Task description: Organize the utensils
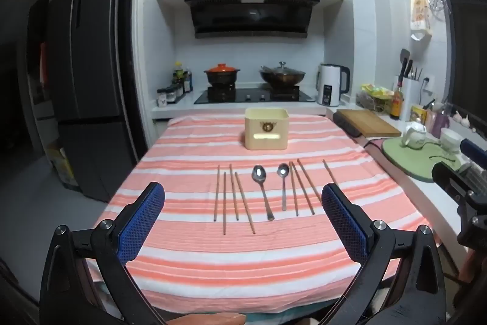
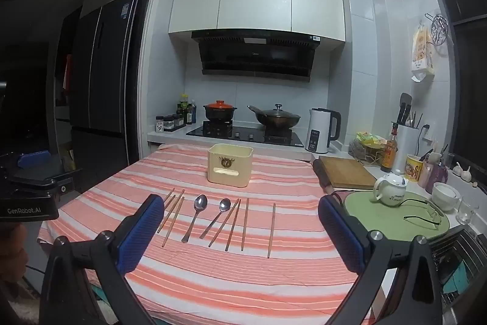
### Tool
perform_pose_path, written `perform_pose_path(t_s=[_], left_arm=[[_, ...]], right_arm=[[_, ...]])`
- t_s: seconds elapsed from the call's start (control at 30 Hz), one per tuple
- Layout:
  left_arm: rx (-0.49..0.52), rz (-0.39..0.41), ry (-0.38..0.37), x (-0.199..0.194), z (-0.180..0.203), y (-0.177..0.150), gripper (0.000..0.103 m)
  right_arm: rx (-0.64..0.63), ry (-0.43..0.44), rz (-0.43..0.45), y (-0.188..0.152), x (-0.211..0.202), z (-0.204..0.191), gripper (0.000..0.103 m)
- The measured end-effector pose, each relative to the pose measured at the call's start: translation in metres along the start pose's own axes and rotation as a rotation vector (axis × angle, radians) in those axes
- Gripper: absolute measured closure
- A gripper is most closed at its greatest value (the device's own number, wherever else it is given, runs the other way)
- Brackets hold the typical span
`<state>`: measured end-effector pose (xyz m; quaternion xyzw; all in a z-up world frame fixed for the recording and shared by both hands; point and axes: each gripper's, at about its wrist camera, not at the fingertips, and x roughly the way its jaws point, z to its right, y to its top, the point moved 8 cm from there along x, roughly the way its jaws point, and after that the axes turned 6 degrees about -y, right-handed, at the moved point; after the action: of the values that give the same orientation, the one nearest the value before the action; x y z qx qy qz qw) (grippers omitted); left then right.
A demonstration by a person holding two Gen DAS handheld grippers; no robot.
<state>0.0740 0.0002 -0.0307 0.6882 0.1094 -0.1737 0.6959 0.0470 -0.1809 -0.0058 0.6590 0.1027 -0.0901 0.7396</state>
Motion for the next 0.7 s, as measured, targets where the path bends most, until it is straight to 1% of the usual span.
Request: perform_pose_path(t_s=[0.2, 0.23, 0.5, 0.53, 0.6, 0.7], left_arm=[[0.006, 0.005, 0.006, 0.001, -0.002, 0.003, 0.0], [0.005, 0.001, -0.002, 0.004, 0.0, -0.004, 0.0], [-0.004, 0.002, -0.011, 0.01, 0.004, -0.009, 0.0], [-0.005, 0.001, -0.013, 0.012, 0.005, -0.01, 0.0], [-0.018, -0.006, -0.021, 0.007, 0.0, -0.004, 0.0], [-0.021, -0.007, -0.022, 0.008, 0.0, -0.003, 0.0]], right_arm=[[0.007, 0.005, -0.001, 0.0, -0.001, 0.0, 0.0], [0.008, 0.006, -0.002, 0.001, -0.001, 0.001, 0.0], [-0.002, 0.014, -0.007, 0.009, -0.002, -0.003, 0.0], [-0.005, 0.011, -0.005, 0.003, 0.0, -0.004, 0.0], [-0.006, 0.015, -0.002, 0.004, -0.001, -0.006, 0.0], [-0.009, 0.02, 0.005, 0.005, -0.004, -0.008, 0.0]])
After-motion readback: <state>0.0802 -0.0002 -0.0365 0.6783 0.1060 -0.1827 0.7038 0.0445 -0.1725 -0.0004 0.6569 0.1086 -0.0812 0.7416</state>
